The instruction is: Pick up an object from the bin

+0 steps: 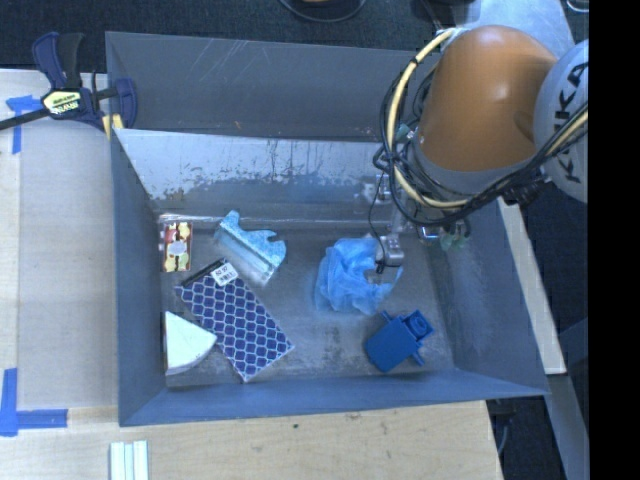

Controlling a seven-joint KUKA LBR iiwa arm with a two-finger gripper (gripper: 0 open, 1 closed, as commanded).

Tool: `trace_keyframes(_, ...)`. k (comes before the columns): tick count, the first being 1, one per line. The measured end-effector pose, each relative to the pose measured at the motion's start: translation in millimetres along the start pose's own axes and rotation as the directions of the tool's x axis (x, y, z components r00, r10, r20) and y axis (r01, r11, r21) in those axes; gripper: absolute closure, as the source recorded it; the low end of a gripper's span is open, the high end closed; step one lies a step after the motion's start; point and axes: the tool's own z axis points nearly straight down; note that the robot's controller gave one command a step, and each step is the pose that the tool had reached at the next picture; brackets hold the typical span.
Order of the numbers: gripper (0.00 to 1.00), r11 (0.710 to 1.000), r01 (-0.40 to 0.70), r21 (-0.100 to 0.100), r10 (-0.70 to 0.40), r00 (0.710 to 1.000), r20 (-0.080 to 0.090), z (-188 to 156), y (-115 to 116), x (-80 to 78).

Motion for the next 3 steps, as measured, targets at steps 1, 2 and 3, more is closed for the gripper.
trace_keyframes(1,0.00,1.000,0.000,0.000,0.000,1.000,0.009,-5,0,-1.3)
trace_keyframes(2,0.00,0.995,-0.096,-0.001,0.096,0.995,0.007,83,-1,-8.7)
trace_keyframes(3,1.00,0.993,-0.118,-0.002,0.118,0.993,0.013,148,-5,-18.9)
